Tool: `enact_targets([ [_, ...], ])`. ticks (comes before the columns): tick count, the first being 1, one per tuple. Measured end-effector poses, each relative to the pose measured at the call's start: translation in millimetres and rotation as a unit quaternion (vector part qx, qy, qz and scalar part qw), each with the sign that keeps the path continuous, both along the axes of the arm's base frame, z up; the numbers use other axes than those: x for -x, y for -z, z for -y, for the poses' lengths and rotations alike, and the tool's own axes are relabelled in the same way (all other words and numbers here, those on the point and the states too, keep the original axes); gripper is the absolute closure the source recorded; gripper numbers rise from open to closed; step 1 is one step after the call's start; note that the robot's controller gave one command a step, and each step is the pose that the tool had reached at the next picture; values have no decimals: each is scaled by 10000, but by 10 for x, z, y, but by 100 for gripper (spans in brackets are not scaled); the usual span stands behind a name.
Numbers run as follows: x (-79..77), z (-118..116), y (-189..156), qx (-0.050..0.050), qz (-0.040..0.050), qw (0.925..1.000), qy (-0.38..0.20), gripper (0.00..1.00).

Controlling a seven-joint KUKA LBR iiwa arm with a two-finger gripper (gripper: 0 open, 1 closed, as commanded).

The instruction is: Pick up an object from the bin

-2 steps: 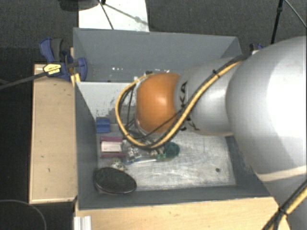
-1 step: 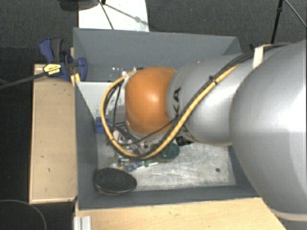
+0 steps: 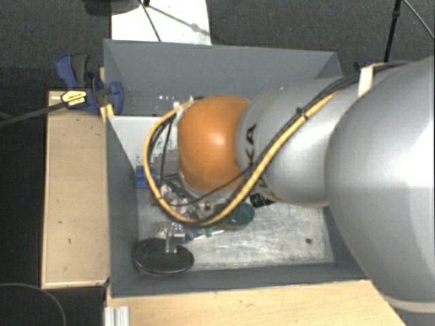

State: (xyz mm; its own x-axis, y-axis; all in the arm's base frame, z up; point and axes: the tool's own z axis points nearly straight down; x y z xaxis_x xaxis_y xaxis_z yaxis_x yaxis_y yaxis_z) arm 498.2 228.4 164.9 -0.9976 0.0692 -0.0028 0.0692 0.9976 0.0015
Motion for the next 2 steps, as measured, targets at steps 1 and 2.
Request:
enact_targets([
  [1,162,-4,790,-8,18,9988,-494,0],
  [2,173,-12,802,-13,0,9988,-482,100],
])
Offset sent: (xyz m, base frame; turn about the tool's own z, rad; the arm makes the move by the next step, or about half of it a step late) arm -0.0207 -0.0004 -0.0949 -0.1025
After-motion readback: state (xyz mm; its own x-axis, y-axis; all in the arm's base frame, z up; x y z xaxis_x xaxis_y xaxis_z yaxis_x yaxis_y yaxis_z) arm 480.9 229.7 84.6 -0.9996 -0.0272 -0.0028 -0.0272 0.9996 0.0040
